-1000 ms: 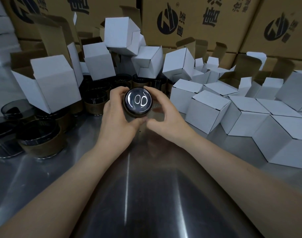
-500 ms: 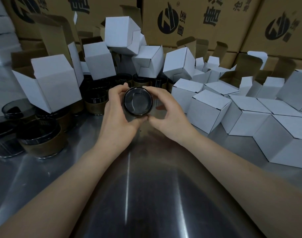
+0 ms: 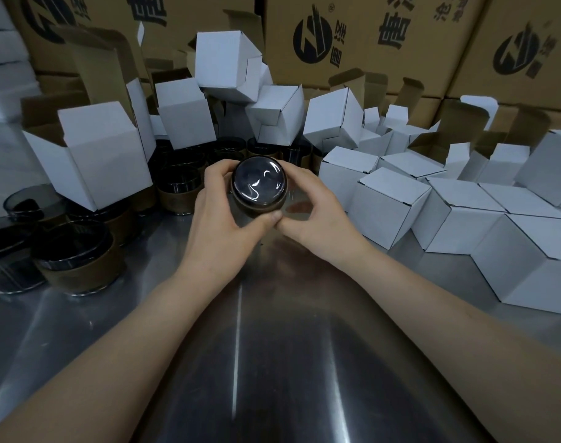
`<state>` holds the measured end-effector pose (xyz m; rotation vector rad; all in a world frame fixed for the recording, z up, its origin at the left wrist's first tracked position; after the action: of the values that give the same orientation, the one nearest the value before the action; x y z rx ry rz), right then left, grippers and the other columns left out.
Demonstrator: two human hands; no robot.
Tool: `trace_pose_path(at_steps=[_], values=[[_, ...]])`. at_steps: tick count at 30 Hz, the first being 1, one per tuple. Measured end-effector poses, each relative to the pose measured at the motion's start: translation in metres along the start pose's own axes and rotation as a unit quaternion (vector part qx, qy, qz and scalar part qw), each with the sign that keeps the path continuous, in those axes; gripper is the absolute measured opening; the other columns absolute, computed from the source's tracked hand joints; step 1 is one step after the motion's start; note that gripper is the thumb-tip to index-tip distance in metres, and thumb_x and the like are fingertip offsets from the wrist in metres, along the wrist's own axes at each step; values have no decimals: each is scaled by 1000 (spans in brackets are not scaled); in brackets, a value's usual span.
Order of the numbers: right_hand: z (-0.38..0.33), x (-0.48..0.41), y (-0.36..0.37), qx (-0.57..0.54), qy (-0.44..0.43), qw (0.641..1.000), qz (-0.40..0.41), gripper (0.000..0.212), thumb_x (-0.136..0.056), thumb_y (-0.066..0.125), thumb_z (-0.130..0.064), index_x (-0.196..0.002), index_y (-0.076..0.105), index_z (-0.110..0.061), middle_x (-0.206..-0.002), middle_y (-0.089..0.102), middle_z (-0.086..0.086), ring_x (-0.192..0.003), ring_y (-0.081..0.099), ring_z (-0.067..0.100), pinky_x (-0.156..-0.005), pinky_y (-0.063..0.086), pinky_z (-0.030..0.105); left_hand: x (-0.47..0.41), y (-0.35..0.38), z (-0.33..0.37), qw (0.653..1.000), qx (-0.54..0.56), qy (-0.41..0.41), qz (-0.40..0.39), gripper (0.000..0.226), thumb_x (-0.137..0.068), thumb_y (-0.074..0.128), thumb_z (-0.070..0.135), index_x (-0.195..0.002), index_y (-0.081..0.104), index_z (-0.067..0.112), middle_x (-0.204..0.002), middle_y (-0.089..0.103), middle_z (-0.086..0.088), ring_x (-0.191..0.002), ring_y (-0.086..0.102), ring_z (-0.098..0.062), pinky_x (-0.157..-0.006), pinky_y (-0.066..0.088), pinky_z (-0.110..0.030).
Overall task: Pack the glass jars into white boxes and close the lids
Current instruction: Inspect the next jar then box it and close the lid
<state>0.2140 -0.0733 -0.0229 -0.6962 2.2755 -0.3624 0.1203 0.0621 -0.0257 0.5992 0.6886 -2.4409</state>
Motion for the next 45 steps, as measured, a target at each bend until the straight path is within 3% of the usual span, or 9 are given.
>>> trace_pose_path(at_steps=[8, 11, 17, 21, 28, 33, 37, 42, 45], values=[[1, -2, 0, -116, 73, 990, -12, 58, -77, 76, -8, -127, 51, -22, -128, 61, -2, -123, 55, 7, -91, 50, 19, -2, -1, 5, 999, -7, -33, 24, 65, -77, 79, 31, -134, 48, 30, -127, 44, 6, -126, 43, -13, -108, 36, -29], [1, -1, 2, -188, 110, 976, -11, 54, -72, 78, -13, -116, 50, -26, -114, 69, 0, -111, 63, 11, -94, 53, 34, -3, -2, 6, 996, 46, -63, 36, 59, -79, 78, 28, -129, 49, 28, -118, 54, 12, -117, 52, -8, -101, 43, -26], [-3, -4, 3, -309, 164, 937, 13, 40, -76, 70, -17, -111, 52, -19, -106, 68, 2, -101, 66, 17, -90, 56, 39, -4, -2, 4, 960, 242, -129, 55, 33, -84, 73, 13, -103, 48, 24, -105, 67, -1, -97, 68, -8, -84, 55, -22], [-4, -6, 3, -361, 193, 911, 45, 24, -88, 61, -13, -111, 55, -12, -101, 64, 9, -97, 63, 23, -88, 56, 48, -7, -2, -1, 948, 275, -151, 51, 21, -89, 68, 13, -105, 56, 20, -103, 68, -3, -103, 67, -17, -92, 54, -37], [-6, -7, 2, -387, 211, 894, 86, 41, -88, 66, -1, -127, 55, -9, -113, 61, 14, -95, 68, 19, -82, 57, 38, -7, -4, 0, 942, 299, -147, 48, 14, -93, 61, 10, -98, 58, 23, -114, 66, -14, -110, 65, -27, -92, 55, -38], [-13, -3, 8, -267, 206, 934, 119, 44, -80, 79, -12, -122, 65, -10, -108, 69, 11, -97, 66, 16, -94, 54, 32, -7, -1, 1, 929, 324, -173, 36, 16, -93, 63, 18, -108, 58, 17, -96, 74, 1, -100, 70, -24, -86, 55, -33], [-16, 1, 13, -205, 182, 952, 135, 45, -80, 80, -19, -122, 65, -14, -114, 68, 9, -103, 65, 20, -92, 54, 30, -5, 1, 5, 917, 351, -189, 26, 38, -88, 67, 22, -122, 55, 9, -110, 72, -5, -106, 69, -22, -94, 54, -40], [-19, -4, 13, -324, 184, 918, 136, 20, -96, 55, -3, -113, 66, -5, -113, 66, 25, -96, 63, 34, -82, 56, 37, -10, -5, 4, 874, 430, -226, 17, 31, -98, 54, 25, -123, 62, 8, -118, 70, -11, -107, 68, -25, -93, 55, -37], [-18, -4, 11, -362, 188, 905, 119, 20, -95, 56, 0, -108, 66, -10, -103, 64, 18, -91, 60, 27, -71, 56, 31, -10, -4, 3, 847, 469, -252, -5, 31, -100, 49, 33, -120, 63, 13, -116, 71, -11, -107, 68, -27, -94, 53, -41]])
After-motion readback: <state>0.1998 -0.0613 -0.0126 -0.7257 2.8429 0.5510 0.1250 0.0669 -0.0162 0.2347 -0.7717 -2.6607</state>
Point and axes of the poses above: each hand's wrist, its own x-axis away from the middle knuckle, its own y-axis out of the palm, z = x × y, the point moved 1 cm from there along -x, towards the middle knuckle
